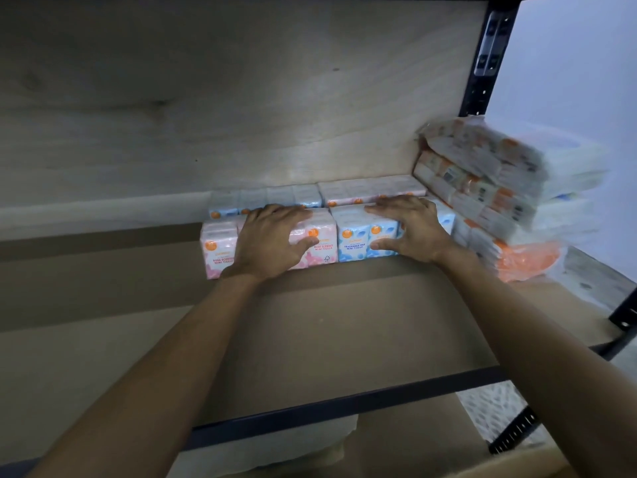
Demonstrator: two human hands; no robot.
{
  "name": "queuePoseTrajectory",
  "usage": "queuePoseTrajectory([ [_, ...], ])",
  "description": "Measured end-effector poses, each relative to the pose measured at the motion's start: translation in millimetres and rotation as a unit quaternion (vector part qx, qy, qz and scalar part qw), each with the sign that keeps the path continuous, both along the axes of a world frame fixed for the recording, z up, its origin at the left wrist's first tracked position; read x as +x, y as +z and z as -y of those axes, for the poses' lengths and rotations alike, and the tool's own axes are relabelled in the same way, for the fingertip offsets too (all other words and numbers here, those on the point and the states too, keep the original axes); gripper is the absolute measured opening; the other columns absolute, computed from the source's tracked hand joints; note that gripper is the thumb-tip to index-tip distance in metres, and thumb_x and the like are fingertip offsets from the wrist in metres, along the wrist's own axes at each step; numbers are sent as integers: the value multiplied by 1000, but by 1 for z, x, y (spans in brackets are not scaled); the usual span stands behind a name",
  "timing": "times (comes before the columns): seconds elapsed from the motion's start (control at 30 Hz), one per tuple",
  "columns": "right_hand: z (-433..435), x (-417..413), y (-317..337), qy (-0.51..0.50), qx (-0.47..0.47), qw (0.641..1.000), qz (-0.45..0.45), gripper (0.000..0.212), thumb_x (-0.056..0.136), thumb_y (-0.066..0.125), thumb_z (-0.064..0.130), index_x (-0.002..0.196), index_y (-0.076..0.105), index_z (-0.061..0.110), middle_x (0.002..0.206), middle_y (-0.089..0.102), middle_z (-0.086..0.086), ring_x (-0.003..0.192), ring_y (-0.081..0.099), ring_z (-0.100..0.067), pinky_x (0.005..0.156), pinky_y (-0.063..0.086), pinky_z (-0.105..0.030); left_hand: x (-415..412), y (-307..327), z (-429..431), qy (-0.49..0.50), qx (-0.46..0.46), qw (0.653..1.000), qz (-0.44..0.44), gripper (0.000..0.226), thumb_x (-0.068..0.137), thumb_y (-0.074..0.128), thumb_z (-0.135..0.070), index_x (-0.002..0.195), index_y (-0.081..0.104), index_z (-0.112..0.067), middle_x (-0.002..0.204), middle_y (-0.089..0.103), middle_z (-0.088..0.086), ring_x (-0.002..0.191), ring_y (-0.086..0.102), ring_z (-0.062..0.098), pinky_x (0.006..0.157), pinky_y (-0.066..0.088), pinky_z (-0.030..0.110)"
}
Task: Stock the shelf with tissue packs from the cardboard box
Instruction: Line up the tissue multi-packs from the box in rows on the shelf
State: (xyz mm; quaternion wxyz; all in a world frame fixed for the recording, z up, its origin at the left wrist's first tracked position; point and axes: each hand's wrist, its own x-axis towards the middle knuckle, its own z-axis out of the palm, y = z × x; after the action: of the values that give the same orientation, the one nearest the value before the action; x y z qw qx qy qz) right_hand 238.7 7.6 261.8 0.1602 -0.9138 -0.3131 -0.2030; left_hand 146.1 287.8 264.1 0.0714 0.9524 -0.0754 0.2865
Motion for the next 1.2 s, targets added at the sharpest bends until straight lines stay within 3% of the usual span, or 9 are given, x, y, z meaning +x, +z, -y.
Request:
queuePoseTrajectory([
  [0.83, -7, 20, 2, 0, 14, 1000, 16, 72, 67, 77, 55, 133, 53, 38, 141, 50, 7, 133, 38, -17, 100, 16, -29, 25, -3, -8, -3, 3, 1000, 8, 57, 83, 48, -64, 129, 58, -33, 135, 58, -9, 123, 52, 19, 104, 37, 38],
  [1.2, -10, 9, 9, -9, -31, 999, -8, 75, 75, 74, 50, 141, 43, 33, 151, 39, -1, 141, 32, -23, 115, 22, -45, 16, 4, -3, -25, -4, 999, -22, 59, 85, 52, -60, 134, 55, -27, 143, 51, -4, 130, 50, 19, 107, 34, 37],
])
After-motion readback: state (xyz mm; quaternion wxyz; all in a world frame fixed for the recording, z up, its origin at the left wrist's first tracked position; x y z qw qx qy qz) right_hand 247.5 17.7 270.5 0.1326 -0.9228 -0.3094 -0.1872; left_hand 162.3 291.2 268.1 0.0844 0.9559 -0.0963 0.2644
